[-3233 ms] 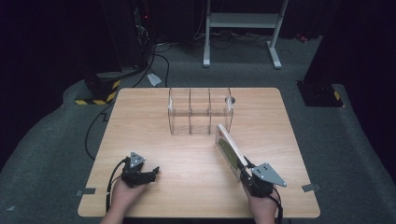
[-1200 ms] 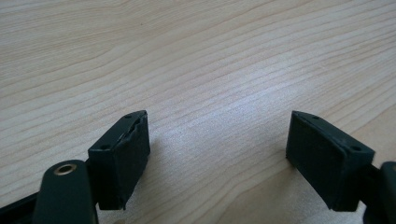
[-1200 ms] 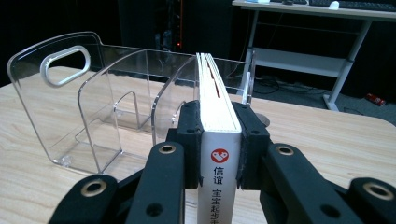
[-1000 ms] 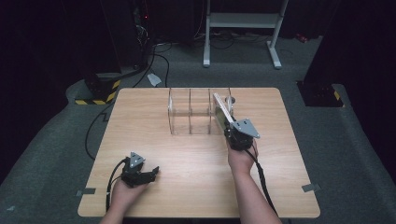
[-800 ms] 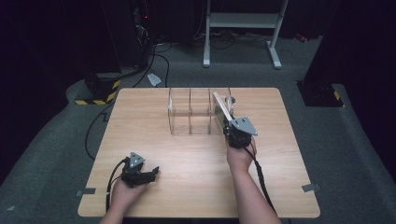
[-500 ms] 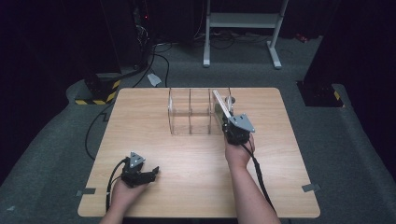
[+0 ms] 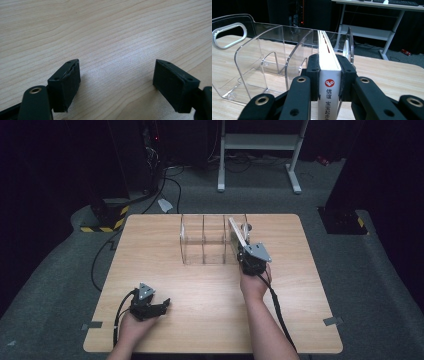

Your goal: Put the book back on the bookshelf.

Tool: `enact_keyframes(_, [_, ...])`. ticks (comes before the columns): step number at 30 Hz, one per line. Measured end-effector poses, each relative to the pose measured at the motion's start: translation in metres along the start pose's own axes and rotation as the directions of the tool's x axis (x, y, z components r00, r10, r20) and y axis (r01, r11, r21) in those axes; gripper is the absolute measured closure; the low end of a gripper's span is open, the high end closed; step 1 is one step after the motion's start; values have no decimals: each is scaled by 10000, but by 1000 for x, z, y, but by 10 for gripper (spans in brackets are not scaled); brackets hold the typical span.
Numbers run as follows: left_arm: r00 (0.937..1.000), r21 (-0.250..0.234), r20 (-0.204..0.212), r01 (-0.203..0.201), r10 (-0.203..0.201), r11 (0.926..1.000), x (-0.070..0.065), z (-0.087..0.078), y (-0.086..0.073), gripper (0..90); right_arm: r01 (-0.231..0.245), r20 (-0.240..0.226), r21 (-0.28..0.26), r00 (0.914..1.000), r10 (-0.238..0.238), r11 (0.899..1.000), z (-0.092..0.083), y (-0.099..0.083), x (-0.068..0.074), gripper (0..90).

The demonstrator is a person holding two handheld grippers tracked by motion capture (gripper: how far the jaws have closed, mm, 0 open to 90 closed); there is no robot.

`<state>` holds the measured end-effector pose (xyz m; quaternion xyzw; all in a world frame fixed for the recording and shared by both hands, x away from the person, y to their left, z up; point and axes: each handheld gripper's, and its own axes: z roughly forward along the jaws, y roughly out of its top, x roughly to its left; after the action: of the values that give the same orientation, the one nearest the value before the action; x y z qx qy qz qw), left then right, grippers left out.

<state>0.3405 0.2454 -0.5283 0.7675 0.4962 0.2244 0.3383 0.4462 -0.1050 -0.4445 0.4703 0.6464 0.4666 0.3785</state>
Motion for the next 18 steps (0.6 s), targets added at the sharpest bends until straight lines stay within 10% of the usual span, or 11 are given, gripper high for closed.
enact_keyframes(18, [10000, -6, -25, -19, 19, 10000, 0, 0, 0, 222, -477, -92, 308, 9988, 480, 9984, -12, -21, -4, 741])
